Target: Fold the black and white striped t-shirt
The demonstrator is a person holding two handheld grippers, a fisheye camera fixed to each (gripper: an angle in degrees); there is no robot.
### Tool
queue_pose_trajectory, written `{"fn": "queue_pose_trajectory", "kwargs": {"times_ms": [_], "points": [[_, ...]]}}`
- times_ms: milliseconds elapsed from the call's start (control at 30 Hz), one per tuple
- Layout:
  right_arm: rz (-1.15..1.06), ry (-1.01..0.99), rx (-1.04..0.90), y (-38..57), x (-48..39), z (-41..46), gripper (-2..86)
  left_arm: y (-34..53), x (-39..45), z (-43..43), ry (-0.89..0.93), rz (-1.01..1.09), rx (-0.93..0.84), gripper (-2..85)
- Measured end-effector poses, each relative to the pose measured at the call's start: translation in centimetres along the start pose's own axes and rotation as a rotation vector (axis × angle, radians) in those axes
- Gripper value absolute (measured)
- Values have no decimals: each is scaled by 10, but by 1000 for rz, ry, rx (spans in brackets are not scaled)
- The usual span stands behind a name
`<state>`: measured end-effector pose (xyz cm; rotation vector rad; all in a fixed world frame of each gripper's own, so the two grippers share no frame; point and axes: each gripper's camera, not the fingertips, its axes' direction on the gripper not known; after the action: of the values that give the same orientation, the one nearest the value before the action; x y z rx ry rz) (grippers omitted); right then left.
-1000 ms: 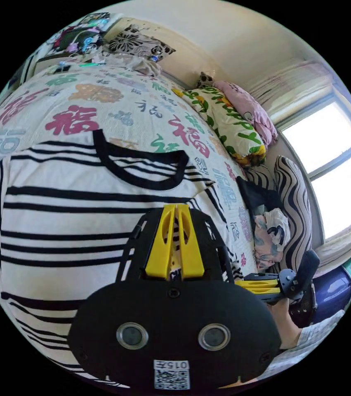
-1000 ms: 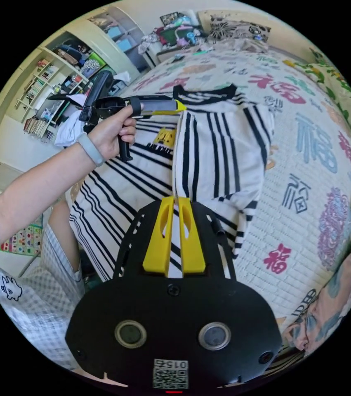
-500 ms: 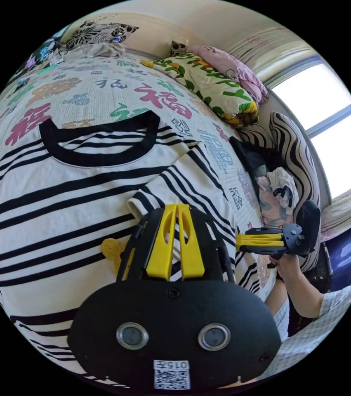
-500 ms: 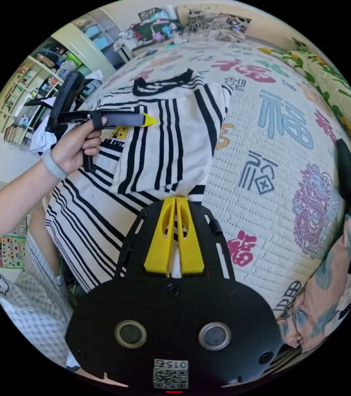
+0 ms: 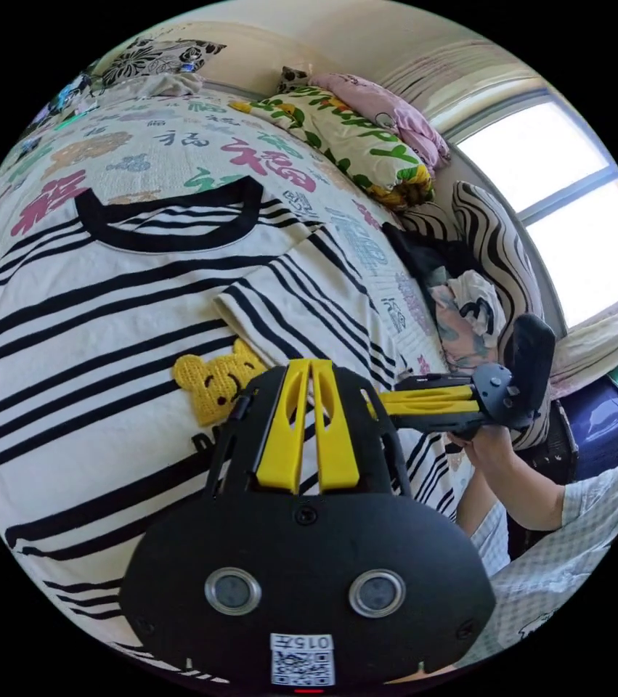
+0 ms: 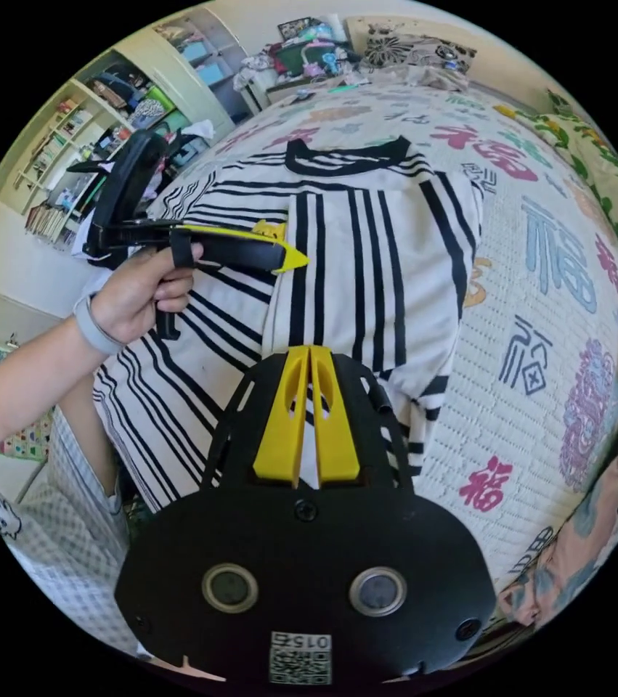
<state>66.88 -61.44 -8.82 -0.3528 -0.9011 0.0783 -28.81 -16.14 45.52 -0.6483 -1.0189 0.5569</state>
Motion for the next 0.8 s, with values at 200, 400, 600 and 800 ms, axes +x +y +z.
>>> {"fn": "queue_pose_trajectory", "kwargs": {"times_ms": [200,400,600,800], "points": [[-1,51,25,8,-10,37,-6,0,1,-47,-32,-13,74,-2],[3,18,102,-13,-1,60,-6,-26,-13,-66,60,-63,138,10],[-16,58,-9,-16,-1,121,-6,-6,-54,-97,-8,-188,152,-6],[7,3,-28,-31,6,130,-6,103,-88,-219,-28,-324,453,22]]}}
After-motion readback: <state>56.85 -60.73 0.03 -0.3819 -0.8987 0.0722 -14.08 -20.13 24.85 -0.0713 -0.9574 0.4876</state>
